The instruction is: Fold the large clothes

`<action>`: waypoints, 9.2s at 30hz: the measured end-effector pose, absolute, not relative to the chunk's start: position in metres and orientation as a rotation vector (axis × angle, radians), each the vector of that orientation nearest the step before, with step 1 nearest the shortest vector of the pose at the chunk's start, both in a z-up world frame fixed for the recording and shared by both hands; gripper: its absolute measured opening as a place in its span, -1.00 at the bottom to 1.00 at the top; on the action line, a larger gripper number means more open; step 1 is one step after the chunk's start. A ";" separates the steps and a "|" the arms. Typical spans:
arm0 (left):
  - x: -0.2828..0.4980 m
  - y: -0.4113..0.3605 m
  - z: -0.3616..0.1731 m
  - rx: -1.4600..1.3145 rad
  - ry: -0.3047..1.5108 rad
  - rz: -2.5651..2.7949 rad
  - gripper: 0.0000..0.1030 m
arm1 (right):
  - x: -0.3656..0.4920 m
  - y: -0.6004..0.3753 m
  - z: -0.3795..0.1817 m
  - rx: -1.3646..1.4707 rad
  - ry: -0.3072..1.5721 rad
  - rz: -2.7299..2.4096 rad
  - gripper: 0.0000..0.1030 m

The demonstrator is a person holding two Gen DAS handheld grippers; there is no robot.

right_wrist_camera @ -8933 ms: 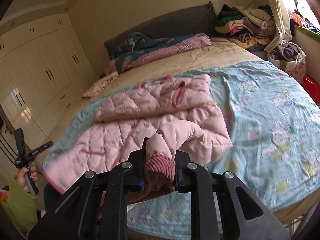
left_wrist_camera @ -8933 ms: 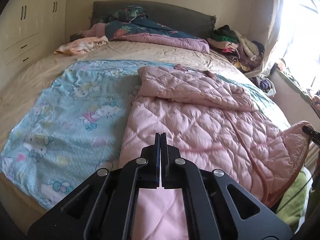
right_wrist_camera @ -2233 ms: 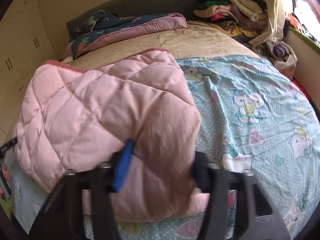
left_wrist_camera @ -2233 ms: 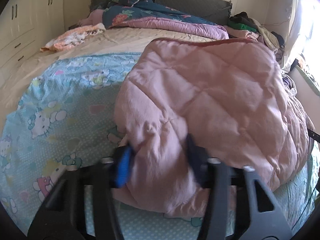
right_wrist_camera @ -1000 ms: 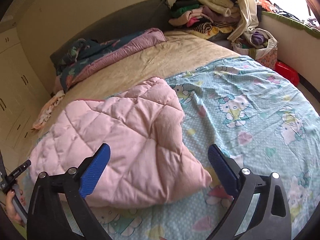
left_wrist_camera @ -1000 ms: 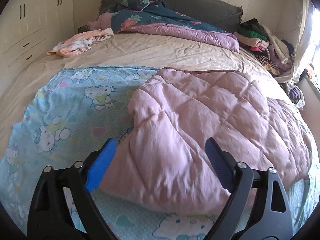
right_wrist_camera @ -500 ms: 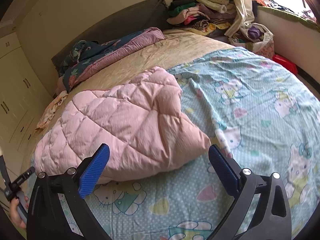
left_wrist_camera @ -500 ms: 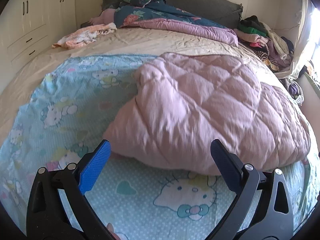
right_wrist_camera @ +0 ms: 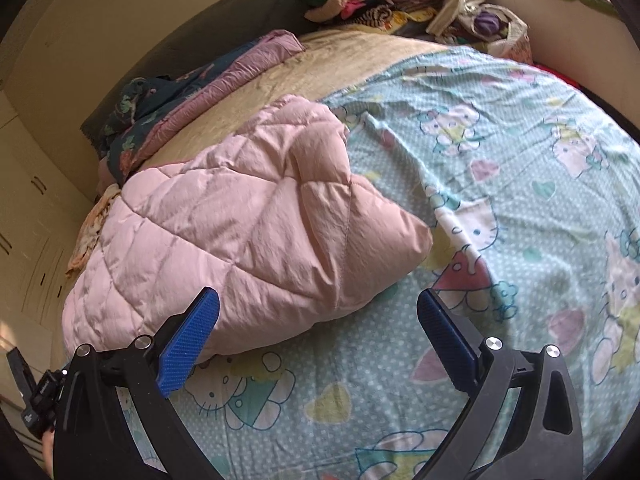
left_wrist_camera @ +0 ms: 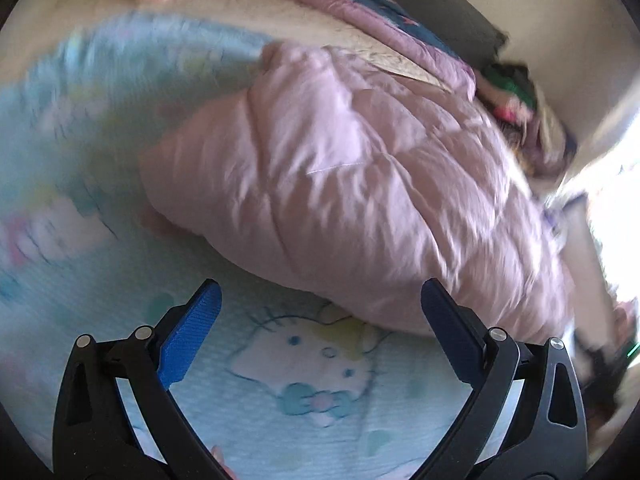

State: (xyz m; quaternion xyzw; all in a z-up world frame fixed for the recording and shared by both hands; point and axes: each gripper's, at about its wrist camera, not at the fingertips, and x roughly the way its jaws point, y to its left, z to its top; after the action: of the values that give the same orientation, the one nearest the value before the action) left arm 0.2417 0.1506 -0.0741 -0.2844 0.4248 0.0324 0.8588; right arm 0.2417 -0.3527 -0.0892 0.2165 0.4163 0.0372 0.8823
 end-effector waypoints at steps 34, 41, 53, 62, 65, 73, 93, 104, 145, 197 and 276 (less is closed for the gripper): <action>0.303 0.151 -0.078 -0.644 0.781 0.113 0.03 | 0.312 -0.343 -0.120 0.613 0.843 0.236 -0.05; 0.306 0.138 -0.050 -0.507 0.765 0.094 -0.34 | 0.306 -0.323 -0.088 0.421 0.804 0.232 -0.34; 0.275 0.120 -0.003 -0.371 0.704 0.063 -0.42 | 0.265 -0.284 -0.011 0.094 0.642 0.309 -0.45; 0.250 0.119 0.006 -0.355 0.708 0.054 -0.42 | 0.242 -0.289 -0.002 0.094 0.651 0.319 -0.45; 0.243 0.118 0.005 -0.352 0.713 0.054 -0.42 | 0.234 -0.291 -0.003 0.096 0.656 0.318 -0.45; 0.222 0.120 0.004 -0.361 0.730 0.048 -0.42 | 0.213 -0.291 -0.002 0.089 0.673 0.314 -0.45; 0.188 0.124 -0.004 -0.364 0.745 0.041 -0.40 | 0.185 -0.284 -0.004 0.100 0.699 0.294 -0.45; 0.161 0.124 -0.012 -0.354 0.744 0.030 -0.39 | 0.163 -0.284 -0.011 0.097 0.701 0.284 -0.45; 0.114 0.132 -0.066 -0.412 0.797 0.070 -0.05 | 0.120 -0.306 -0.095 0.279 0.836 0.169 0.01; 0.004 0.107 0.032 -0.245 0.577 0.089 0.82 | -0.028 -0.315 0.023 0.121 0.530 0.218 0.92; -0.017 0.005 -0.007 -0.075 0.639 -0.035 0.82 | -0.067 -0.235 -0.016 0.011 0.566 0.357 0.92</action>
State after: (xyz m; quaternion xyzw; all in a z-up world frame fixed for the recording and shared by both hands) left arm -0.0173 0.0052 -0.0067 -0.0367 0.3140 -0.0172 0.9486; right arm -0.0672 -0.2352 -0.0156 0.0055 0.2779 0.1751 0.9445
